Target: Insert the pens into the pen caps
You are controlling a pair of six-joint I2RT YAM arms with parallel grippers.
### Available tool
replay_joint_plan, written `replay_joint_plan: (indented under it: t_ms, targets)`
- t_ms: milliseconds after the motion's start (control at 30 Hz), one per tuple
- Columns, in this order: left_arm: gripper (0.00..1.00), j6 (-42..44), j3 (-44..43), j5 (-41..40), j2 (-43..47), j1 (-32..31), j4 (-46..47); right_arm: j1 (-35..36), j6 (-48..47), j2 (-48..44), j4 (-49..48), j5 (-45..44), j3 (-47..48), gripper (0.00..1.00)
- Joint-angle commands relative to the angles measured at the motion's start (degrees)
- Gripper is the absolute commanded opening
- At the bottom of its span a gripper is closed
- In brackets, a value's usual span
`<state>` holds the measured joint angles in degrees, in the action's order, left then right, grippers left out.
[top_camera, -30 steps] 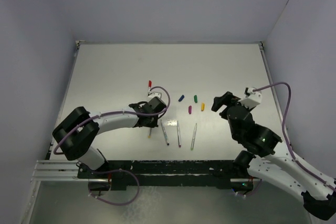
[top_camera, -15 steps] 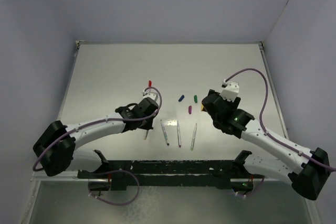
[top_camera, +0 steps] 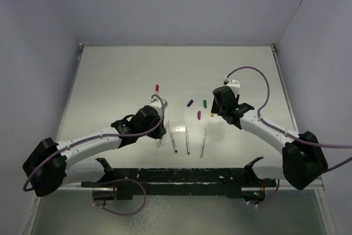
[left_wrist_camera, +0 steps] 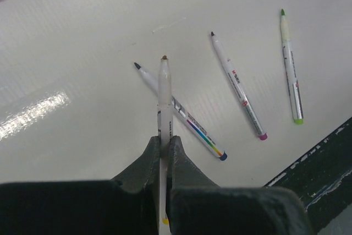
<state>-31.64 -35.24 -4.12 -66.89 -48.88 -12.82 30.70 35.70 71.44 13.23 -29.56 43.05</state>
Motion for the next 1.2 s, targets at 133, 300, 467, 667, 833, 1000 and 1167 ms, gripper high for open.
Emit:
replay_joint_plan:
  t_ms: [133, 300, 467, 667, 833, 1000, 1167]
  targets:
    - [0.00, 1.62, 2.60, 8.66, 0.71, -0.17, 14.34, 0.06, -4.94, 10.60, -7.35, 5.05, 3.52, 0.51]
    - [0.00, 1.99, 2.71, 8.39, 1.24, -0.16, 13.98, 0.04, -5.66, 14.08, -9.60, 5.89, 4.47, 0.50]
    - [0.00, 1.87, 2.86, 8.18, 1.06, -0.18, 13.90, 0.06, -6.09, 16.66, -10.93, 7.28, 5.46, 0.50]
    - [0.00, 1.43, 2.97, 8.17, 0.54, -0.16, 13.74, 0.05, -6.26, 19.60, -11.14, 7.28, 6.69, 0.49]
    - [0.00, 1.23, 3.23, 7.92, 0.98, -0.11, 13.67, 0.02, -5.85, 21.24, -11.13, 6.34, 6.70, 0.48]
    - [0.00, 1.09, 3.60, 7.46, 1.37, -0.16, 13.60, 0.06, -5.69, 22.68, -11.39, 5.69, 6.70, 0.46]
    - [0.00, 1.06, 3.60, 7.46, 1.42, -0.20, 13.47, 0.01, -4.61, 24.20, -11.21, 5.90, 6.71, 0.42]
